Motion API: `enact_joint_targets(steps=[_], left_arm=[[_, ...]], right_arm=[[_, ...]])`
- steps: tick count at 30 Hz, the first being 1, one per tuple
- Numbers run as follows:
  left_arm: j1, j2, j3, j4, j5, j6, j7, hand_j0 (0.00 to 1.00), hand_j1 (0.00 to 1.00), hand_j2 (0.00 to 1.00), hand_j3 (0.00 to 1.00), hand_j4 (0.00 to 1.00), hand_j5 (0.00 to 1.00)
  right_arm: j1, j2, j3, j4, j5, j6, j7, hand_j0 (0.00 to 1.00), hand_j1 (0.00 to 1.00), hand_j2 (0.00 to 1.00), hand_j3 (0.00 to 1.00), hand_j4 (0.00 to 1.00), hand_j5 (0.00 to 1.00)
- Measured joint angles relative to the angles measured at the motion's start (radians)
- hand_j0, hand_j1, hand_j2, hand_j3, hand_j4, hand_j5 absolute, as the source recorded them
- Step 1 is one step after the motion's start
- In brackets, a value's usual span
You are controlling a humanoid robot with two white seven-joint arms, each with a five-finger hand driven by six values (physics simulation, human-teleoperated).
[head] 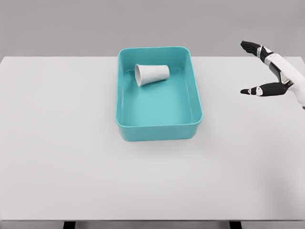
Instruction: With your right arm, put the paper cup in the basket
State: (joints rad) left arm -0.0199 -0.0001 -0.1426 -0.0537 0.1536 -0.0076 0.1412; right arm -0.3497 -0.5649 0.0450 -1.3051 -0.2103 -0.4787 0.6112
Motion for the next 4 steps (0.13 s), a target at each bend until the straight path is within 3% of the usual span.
enact_joint_targets(steps=[4], left_arm=[[0.0, 0.0, 0.0, 0.0, 0.0, 0.0, 0.0, 1.0, 1.0, 1.0, 1.0, 1.0, 1.0]], right_arm=[[-0.003, 0.001, 0.0, 0.004, 0.0, 0.001, 0.0, 1.0, 1.0, 1.0, 1.0, 1.0, 1.0]])
